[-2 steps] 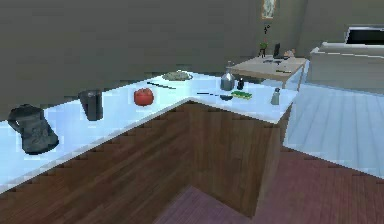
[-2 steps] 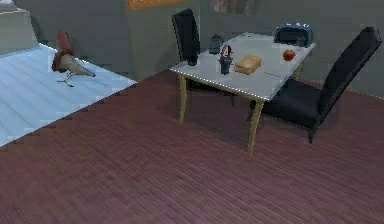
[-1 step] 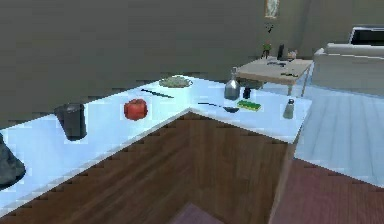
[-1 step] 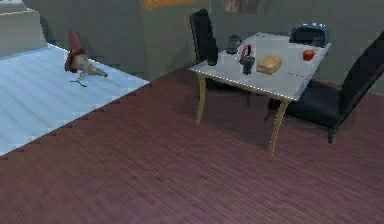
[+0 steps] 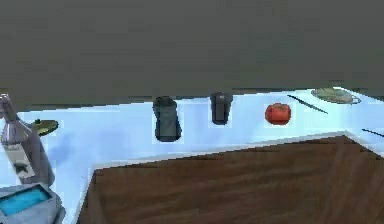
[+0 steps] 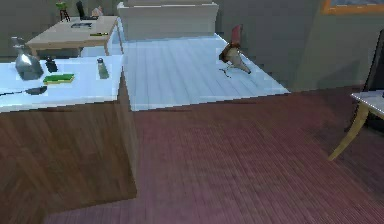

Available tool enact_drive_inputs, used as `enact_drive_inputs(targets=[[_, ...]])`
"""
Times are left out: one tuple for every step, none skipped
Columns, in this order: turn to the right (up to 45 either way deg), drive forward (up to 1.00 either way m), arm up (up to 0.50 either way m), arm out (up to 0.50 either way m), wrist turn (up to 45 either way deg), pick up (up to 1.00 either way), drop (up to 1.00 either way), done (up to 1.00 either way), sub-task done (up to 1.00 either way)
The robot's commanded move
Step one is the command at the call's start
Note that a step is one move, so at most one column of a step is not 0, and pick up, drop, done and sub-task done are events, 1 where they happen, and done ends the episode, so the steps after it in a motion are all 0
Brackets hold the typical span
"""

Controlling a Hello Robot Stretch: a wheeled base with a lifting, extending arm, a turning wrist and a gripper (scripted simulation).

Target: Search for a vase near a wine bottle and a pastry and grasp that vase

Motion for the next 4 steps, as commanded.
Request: enact_drive_inputs(targets=[[0.0,0.5,0.0,0.0,0.0,0.0,0.0,0.0,0.0],[-30.0,0.0,0.0,0.0,0.0,0.0,0.0,0.0,0.0],[0.0,0.05,0.0,0.0,0.0,0.0,0.0,0.0,0.0],[-45.0,0.0,0.0,0.0,0.0,0.0,0.0,0.0,0.0]])
